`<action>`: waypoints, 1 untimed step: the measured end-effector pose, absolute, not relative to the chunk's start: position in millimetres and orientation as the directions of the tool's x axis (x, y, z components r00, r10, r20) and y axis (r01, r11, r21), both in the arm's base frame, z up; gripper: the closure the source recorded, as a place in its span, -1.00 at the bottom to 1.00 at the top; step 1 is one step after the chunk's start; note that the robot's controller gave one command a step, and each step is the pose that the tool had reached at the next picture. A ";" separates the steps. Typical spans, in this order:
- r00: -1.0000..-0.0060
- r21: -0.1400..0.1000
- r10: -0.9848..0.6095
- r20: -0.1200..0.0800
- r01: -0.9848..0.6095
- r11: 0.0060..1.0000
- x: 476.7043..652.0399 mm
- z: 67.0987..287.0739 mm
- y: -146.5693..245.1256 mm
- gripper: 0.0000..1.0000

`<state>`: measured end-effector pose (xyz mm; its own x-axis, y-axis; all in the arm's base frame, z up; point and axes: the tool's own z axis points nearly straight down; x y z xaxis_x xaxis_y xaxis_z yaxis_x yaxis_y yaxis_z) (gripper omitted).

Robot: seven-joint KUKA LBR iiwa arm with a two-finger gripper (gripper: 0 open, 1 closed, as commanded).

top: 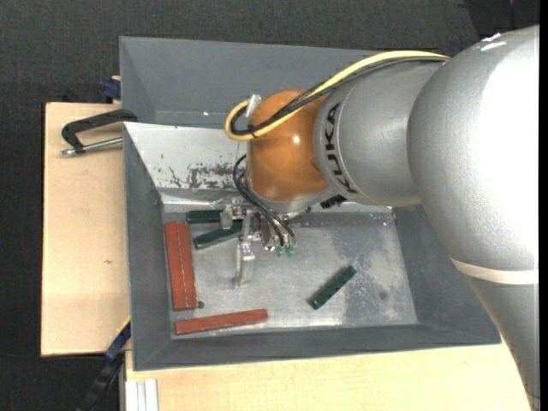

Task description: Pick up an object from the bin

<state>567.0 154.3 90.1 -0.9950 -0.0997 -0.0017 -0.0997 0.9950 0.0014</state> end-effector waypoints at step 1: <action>-0.999 0.005 -0.046 -0.008 -0.046 0.999 585.7 98.2 162.9 -1.00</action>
Offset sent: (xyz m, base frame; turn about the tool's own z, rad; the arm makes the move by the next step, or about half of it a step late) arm 0.0286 0.0300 -0.0201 0.0983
